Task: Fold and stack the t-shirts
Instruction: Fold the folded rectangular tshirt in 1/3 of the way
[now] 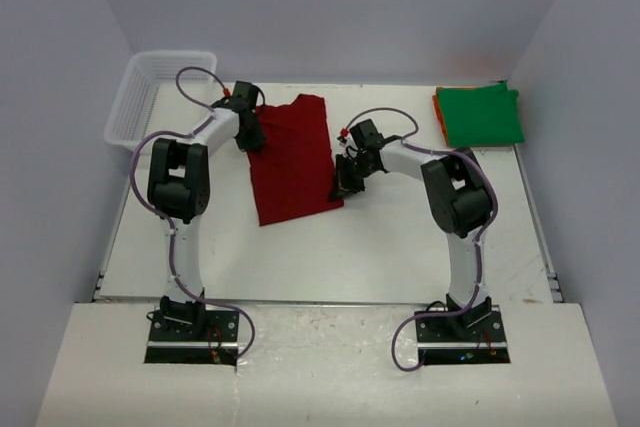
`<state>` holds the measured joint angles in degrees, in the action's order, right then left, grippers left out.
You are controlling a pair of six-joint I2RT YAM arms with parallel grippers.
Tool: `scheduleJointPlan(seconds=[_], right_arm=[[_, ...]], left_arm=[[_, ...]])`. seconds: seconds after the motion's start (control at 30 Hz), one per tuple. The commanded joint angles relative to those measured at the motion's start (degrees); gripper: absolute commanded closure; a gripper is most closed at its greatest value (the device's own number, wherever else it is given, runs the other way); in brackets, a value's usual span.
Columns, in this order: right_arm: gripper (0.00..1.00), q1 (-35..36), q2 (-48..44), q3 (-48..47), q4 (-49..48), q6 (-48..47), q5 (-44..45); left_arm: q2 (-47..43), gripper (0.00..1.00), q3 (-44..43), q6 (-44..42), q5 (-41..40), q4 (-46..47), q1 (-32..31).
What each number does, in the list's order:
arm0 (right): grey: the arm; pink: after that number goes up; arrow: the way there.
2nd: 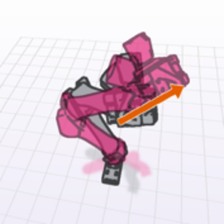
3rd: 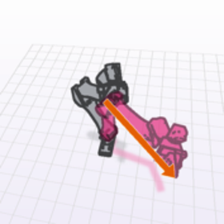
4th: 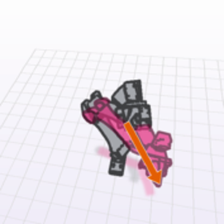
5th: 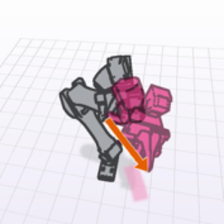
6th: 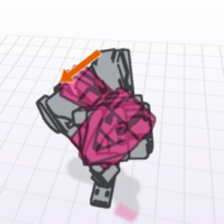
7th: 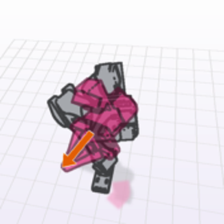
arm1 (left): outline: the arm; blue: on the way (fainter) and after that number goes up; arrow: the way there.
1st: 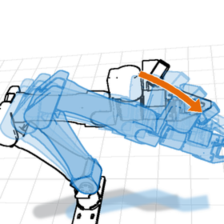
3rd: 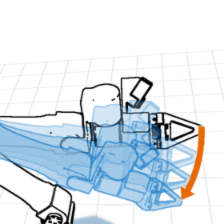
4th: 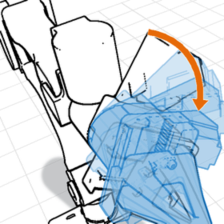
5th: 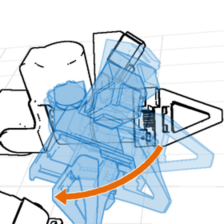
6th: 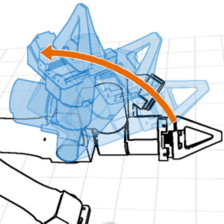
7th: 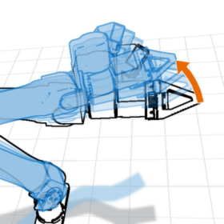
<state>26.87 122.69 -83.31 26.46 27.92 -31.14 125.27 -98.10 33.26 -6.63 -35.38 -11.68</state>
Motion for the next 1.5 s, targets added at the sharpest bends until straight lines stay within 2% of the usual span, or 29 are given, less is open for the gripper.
scheduleJointPlan(seconds=[0.0, 0.17, 0.27, 0.43, 0.57, 0.83, 0.97, 1.1, 1.27, 1.33, 1.47], right_arm=[[1.00, 1.8, -3.9, 7.9, -0.8, 2.2, 5.9], [1.00, 3.4, -10.4, 22.7, -8.4, 6.4, 4.9], [1.00, 5.0, -12.6, 27.3, -12.6, 8.0, 4.2], [1.00, 8.7, -13.0, 26.6, -11.6, 5.6, 7.7], [1.00, 8.8, -13.7, 21.4, -8.1, 0.6, 14.1], [1.00, 8.7, -20.6, 13.4, 1.0, -4.4, 23.1], [0.89, 8.6, -26.7, 17.5, 0.3, -3.1, 23.0], [0.67, 8.7, -31.3, 21.6, -0.2, -2.6, 21.2], [0.63, 8.7, -34.2, 27.4, -3.4, -3.1, 18.2], [0.53, 8.7, -33.9, 28.2, -4.1, -3.1, 17.4], [0.52, 8.7, -31.8, 27.4, -5.1, -3.4, 15.8]], left_arm=[[-0.9, 1.00, 1.3, -2.3, 1.9, 2.3, 0.3], [1.0, 1.00, 1.4, -3.8, 6.3, 3.7, -0.5], [2.3, 1.00, 0.5, -4.0, 8.6, 4.5, -0.8], [3.0, 1.00, -0.9, -4.7, 10.5, 5.6, -1.1], [-1.5, 1.00, 0.9, -3.7, 3.4, 5.6, -1.7], [-17.6, 1.00, 8.7, 1.5, -11.8, 2.7, -4.4], [-24.0, 1.00, 14.6, 4.7, -13.6, 0.0, -5.5], [-32.2, 1.00, 23.3, 5.4, -12.3, 1.5, -6.6], [-39.6, 1.00, 33.8, 4.2, -4.2, 4.7, -6.7], [-41.8, 1.00, 37.8, 3.3, -1.8, 6.0, -6.6], [-45.8, 0.91, 42.6, 2.9, 2.1, 9.0, -6.5]])
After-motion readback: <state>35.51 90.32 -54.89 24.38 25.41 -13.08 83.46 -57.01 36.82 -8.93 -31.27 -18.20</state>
